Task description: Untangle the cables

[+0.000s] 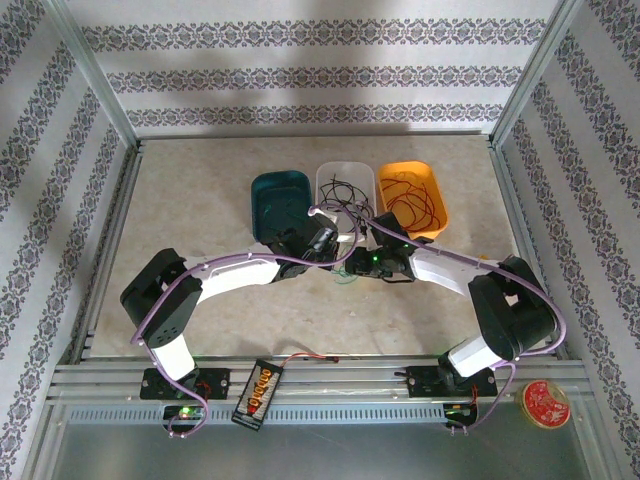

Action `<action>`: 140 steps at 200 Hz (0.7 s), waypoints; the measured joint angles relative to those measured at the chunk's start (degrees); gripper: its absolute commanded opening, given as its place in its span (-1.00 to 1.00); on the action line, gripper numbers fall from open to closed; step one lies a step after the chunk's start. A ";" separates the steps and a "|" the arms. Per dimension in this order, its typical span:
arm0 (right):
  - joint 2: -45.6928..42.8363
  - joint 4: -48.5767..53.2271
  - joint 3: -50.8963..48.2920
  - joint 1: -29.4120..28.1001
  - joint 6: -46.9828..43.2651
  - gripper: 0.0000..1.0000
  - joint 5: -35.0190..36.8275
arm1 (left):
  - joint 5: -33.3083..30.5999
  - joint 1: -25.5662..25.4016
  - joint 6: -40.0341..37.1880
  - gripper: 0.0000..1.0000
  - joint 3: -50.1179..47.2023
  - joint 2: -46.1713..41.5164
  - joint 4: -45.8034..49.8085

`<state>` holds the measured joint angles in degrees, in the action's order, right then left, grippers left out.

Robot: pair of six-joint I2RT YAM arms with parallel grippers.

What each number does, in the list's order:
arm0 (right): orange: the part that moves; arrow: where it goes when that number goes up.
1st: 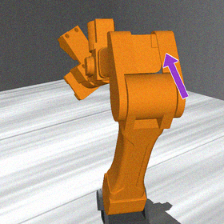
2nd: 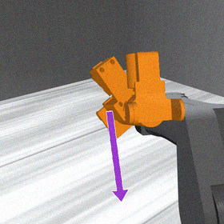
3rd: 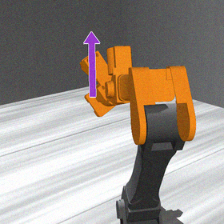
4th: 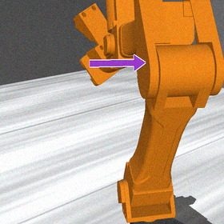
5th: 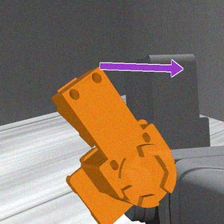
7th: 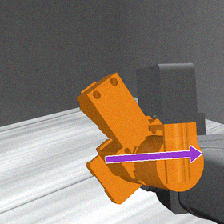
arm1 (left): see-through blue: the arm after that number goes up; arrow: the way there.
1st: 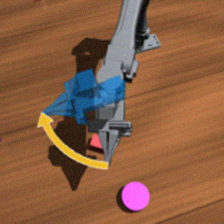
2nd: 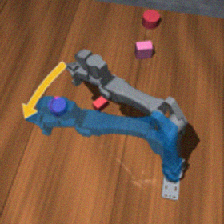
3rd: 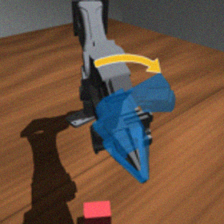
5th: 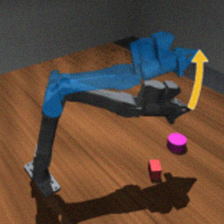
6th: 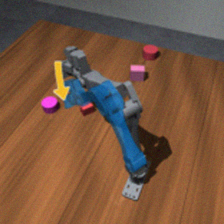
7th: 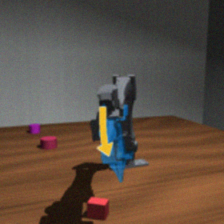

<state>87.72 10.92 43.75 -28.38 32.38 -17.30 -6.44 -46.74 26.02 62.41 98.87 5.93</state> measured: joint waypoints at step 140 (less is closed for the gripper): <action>1.40 4.13 0.72 0.00 -4.17 -0.78 -1.29 | -2.47 0.00 1.09 -1.00 -1.16 -0.04 -0.83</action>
<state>89.12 15.05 44.47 -28.38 28.21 -18.59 -8.91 -46.74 27.11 61.25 98.83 5.10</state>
